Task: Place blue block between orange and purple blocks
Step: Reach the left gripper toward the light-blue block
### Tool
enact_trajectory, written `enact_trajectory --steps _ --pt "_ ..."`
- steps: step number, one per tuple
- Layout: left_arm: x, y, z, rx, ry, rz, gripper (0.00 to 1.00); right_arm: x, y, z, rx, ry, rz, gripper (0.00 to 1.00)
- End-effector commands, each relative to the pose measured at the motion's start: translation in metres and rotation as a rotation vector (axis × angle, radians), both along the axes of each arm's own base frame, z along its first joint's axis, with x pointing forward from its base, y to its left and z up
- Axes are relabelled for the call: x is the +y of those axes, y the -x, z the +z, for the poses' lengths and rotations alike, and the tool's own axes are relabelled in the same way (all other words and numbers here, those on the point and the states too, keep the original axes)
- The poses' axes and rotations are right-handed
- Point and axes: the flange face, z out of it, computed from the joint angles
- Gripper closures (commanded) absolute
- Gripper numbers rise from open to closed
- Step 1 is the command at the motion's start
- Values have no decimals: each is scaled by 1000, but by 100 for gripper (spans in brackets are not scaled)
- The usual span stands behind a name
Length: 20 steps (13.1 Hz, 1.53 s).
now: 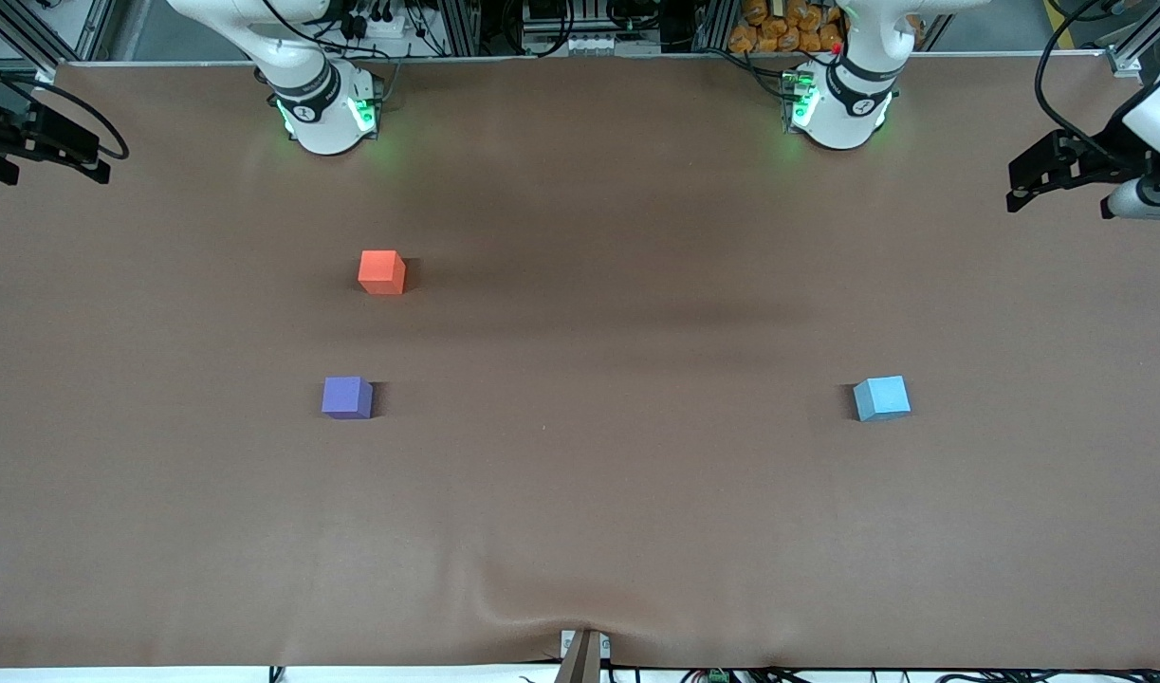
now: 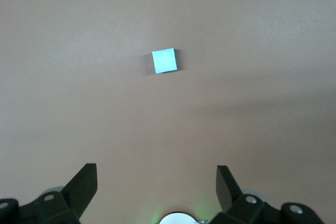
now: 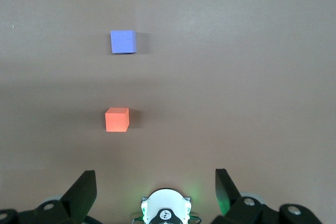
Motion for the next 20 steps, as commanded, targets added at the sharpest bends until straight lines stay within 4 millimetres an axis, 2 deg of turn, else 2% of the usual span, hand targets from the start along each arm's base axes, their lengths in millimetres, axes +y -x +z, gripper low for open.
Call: enact_trajectory --steps 1,2,5,8,10,12,14,17,20 --pt "-7 2 3 11 -20 -18 0 -4 6 6 -2 2 -16 0" --pt "-14 3 3 14 -21 -31 0 -4 6 5 0 2 -16 0" --pt "-14 -3 -4 26 -20 -20 0 -5 5 4 1 2 -16 0" --pt "-19 -26 -40 78 -24 -10 0 -5 5 5 -2 2 -16 0" --pt "-20 -51 -69 69 -17 10 0 -5 5 4 0 2 -16 0" --pt "-11 -77 -119 51 -15 57 0 -5 5 4 0 3 -18 0" --pt "-7 -91 -168 76 -11 64 0 -5 5 4 0 2 -18 0" --pt "-11 -91 -236 99 -10 58 0 -5 5 4 0 2 -18 0" --pt "-1 -78 -303 39 3 88 0 -5 5 4 1 2 -18 0"
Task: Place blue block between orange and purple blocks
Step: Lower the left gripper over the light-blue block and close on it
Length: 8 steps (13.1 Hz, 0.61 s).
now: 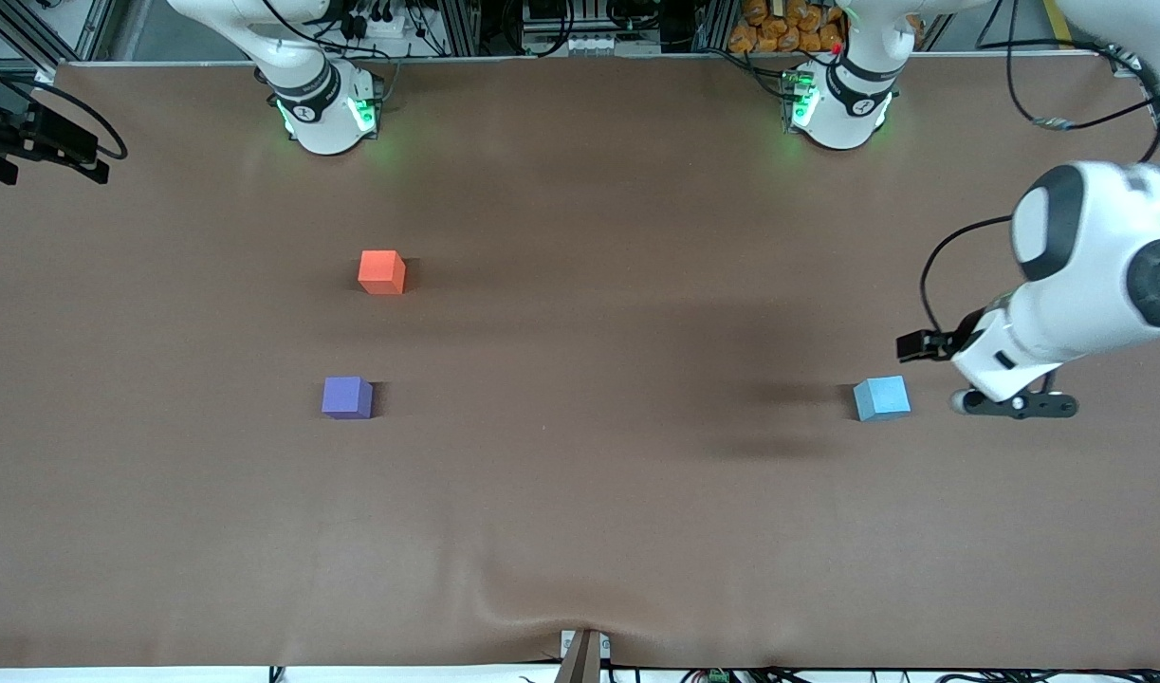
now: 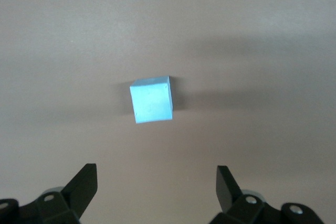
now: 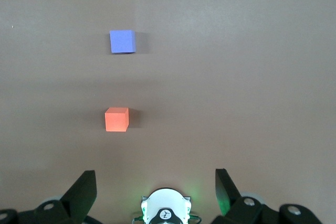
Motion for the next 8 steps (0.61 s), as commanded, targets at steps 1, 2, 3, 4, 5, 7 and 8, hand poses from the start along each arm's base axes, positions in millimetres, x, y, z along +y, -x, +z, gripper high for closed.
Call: enact_trajectory --steps 1,2,3,4,5,7,8 --pt "7 22 -47 -65 -9 52 0 -4 5 4 0 2 -15 0" --pt "15 22 -70 -86 -4 78 0 -5 5 4 0 2 -16 0" --pt "23 19 -87 -93 0 95 0 -4 5 4 0 2 -15 0" --pt "23 18 -104 -84 4 100 0 -4 5 4 0 2 -15 0" --pt "23 17 -119 -81 6 110 0 -5 5 4 0 2 -16 0" --pt "26 16 -149 -79 11 126 0 -4 5 4 0 2 -15 0" --pt "26 15 -163 -81 14 127 0 -5 5 4 0 2 -16 0"
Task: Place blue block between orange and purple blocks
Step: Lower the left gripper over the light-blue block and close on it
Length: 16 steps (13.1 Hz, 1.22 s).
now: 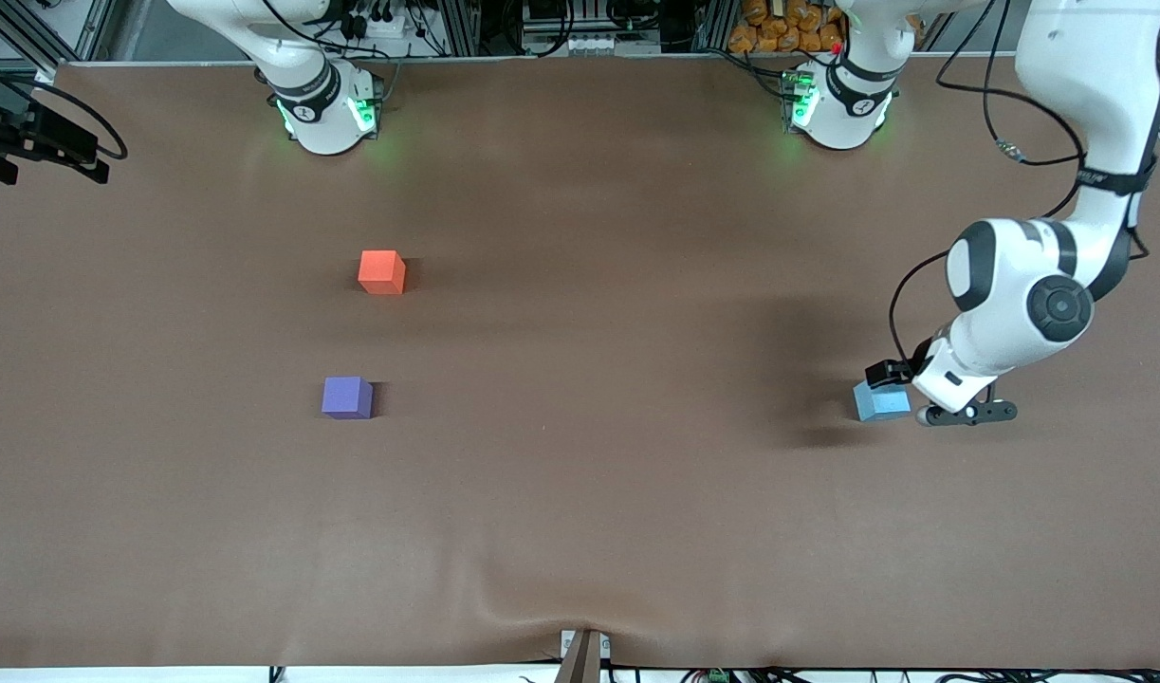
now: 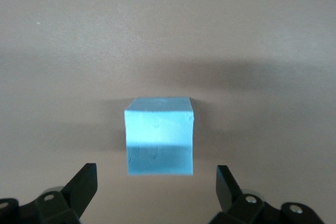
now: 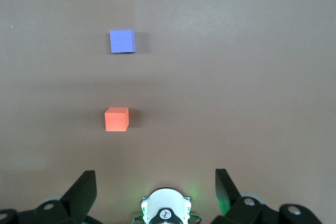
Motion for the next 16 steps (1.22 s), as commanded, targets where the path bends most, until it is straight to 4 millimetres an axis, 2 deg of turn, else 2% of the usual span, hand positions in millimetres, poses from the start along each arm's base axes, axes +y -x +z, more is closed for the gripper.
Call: enact_trajectory --steps 1,5,6,7,8,9,10,11,12,16 --pt "0 -3 -35 -14 -1 17 0 -4 5 5 -1 2 -14 0" --pt "-1 -6 -73 -49 10 19 0 -4 5 5 -1 2 -16 0" --pt "-1 -6 -75 -49 10 17 0 -4 5 4 1 2 -14 0" --pt "-1 -8 -69 -58 10 14 19 -4 6 4 5 2 -14 0" --pt "-2 -7 -63 -63 8 5 68 -4 6 4 5 2 -16 0" --pt "-2 -7 -57 -64 7 3 88 -4 6 4 5 2 -17 0" --pt "-3 -7 -48 -57 4 1 93 -4 6 4 5 2 -16 0" --pt "-2 -6 -37 -40 0 0 93 -4 5 3 7 2 -14 0" --pt "-3 -7 -17 -34 -4 -1 93 -3 5 3 10 0 -13 0" --pt "-14 -4 104 -18 -24 -11 93 -4 5 3 8 2 -14 0"
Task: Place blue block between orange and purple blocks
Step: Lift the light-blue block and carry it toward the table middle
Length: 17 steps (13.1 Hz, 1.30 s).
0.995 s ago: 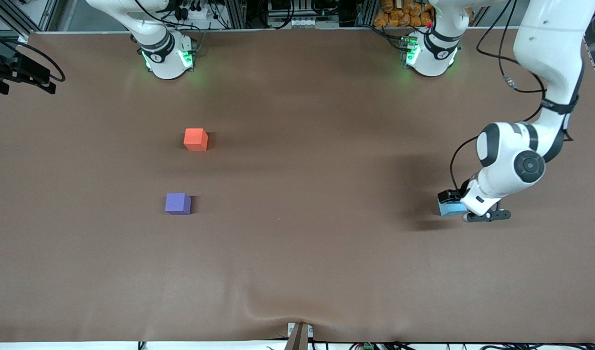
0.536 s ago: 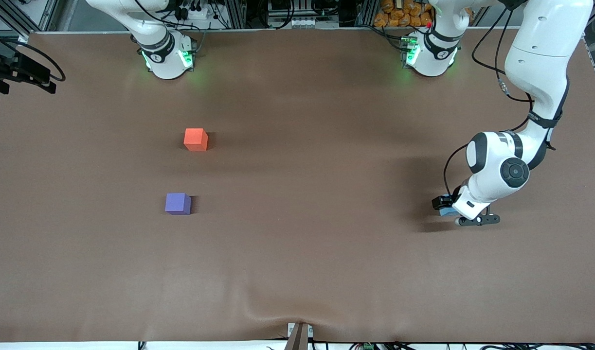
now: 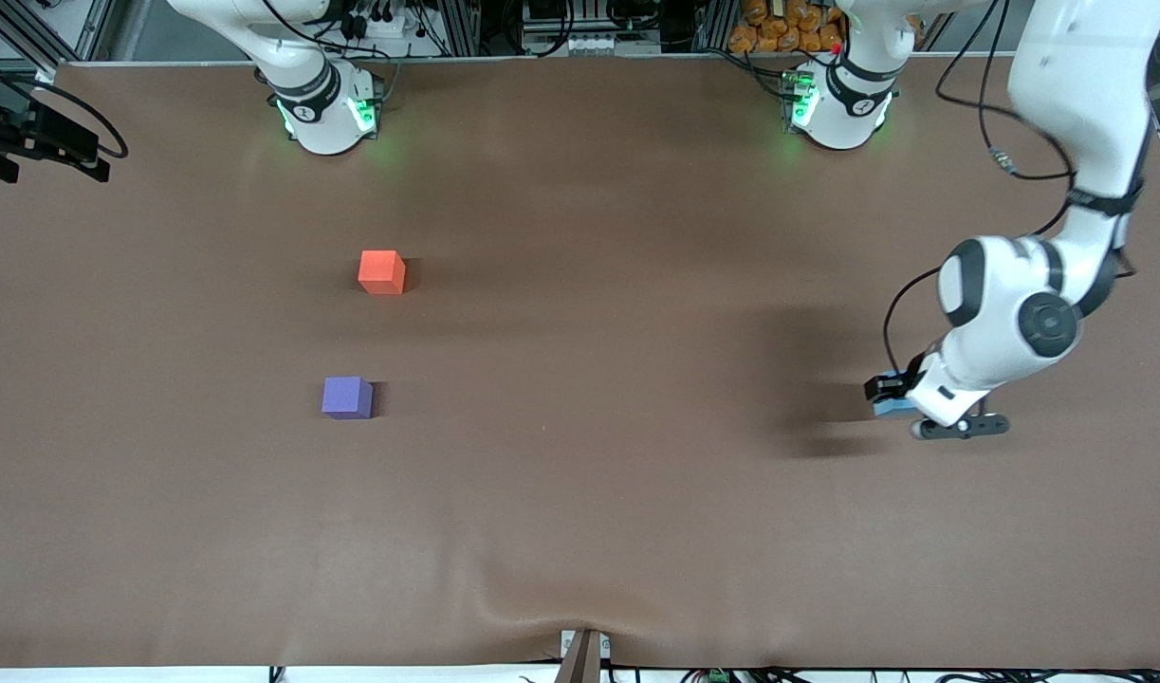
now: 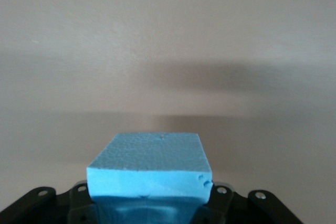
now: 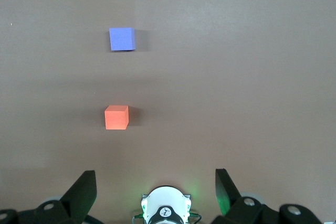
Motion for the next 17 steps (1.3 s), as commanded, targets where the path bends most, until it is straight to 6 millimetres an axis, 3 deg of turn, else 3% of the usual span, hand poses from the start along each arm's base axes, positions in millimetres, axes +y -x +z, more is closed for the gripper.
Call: enact_trajectory --steps 1,2,4,6,11,12,13,17 --pt "-16 12 93 6 -26 -13 93 -4 4 3 0 2 -11 0" --pt "-26 13 126 16 -28 -8 93 -3 4 3 0 2 -11 0" --pt "-68 14 173 66 -21 25 92 -4 4 3 0 2 -13 0" --pt "-123 28 189 106 -22 50 92 -4 4 3 0 2 -14 0" --pt "-253 66 179 161 47 -8 92 -5 4 3 0 2 -16 0" --pt "-289 76 178 166 54 -17 92 -5 4 3 0 2 -16 0" --pt "-318 87 166 185 43 -16 92 -7 4 3 1 2 -19 0" --pt "-402 104 123 190 17 0 92 -8 4 2 3 0 -21 0"
